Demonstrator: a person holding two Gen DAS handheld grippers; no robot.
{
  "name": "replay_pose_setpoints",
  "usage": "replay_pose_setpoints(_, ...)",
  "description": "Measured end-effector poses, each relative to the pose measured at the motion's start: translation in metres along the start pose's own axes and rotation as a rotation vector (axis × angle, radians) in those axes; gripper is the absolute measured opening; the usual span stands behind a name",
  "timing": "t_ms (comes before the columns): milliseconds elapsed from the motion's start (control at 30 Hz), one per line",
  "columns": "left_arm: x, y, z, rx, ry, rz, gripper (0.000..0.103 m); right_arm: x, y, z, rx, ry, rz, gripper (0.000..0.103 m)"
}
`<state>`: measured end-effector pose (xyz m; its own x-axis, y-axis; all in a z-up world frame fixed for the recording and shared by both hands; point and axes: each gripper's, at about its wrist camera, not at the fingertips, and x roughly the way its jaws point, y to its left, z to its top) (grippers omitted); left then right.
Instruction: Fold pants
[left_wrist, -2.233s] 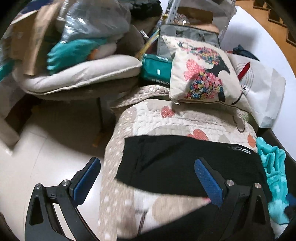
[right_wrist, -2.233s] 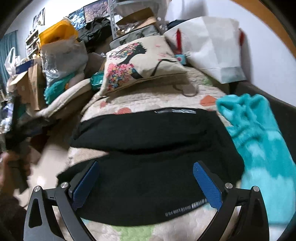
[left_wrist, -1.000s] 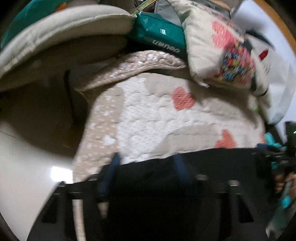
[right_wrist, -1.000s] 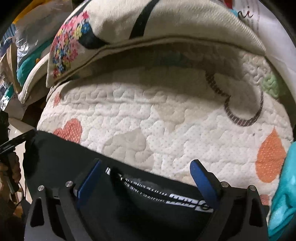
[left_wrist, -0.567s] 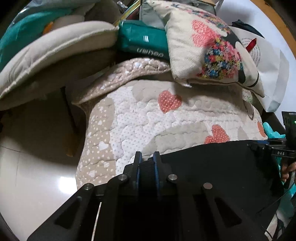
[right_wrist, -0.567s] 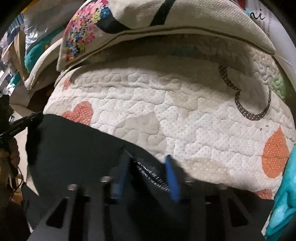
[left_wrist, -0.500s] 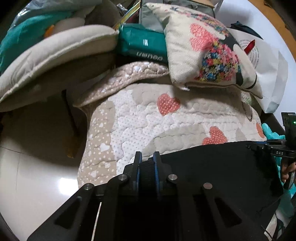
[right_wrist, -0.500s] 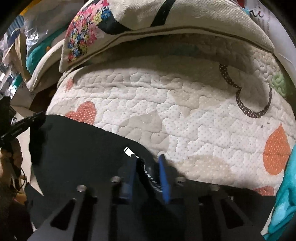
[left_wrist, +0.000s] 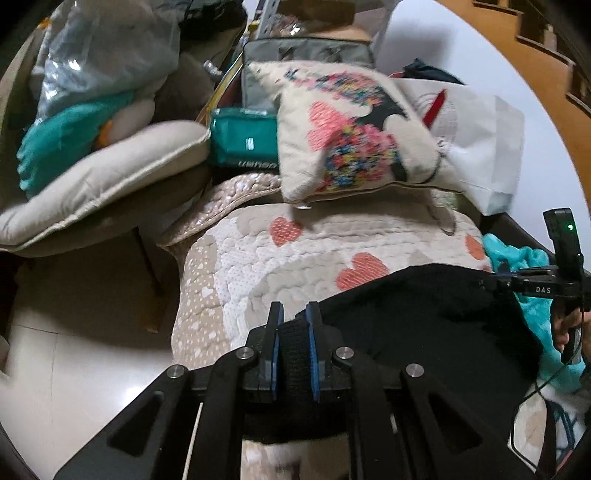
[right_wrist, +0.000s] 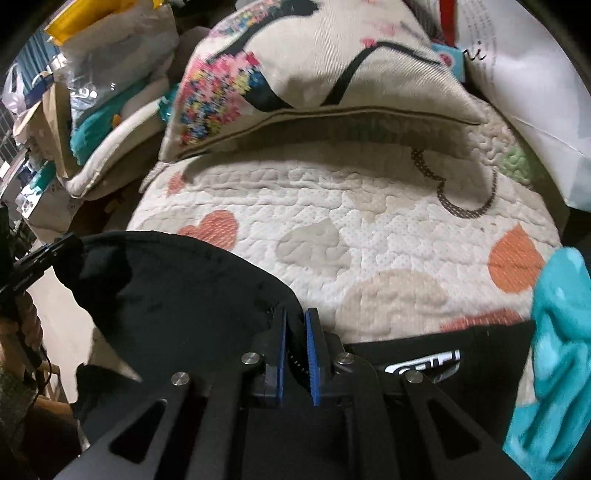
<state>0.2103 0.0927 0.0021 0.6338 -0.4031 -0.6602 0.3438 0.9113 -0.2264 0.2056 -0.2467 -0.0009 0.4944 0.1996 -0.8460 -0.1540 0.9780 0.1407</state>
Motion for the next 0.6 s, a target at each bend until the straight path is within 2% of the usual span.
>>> replay_pose_setpoints(133,-0.039,-0.015,-0.024,0.021,-0.023,-0.022,0.012,-0.03,0.012,-0.034,-0.004,0.001,0.001,0.011)
replay_pose_setpoints(267,-0.064,-0.036,-0.062,0.081,0.006,-0.005,0.012,-0.045,0.023,-0.075,-0.018,0.048,-0.011,0.011)
replay_pose_setpoints(400,-0.085,-0.053,-0.114,0.125,0.078,0.011,0.012,-0.053,0.024,-0.122,-0.025,0.112,-0.025,0.011)
replay_pose_setpoints(600,-0.096,-0.061,-0.173,0.131,0.221,0.028,0.013,-0.051,0.022,-0.177,-0.01,0.219,-0.049,0.011)
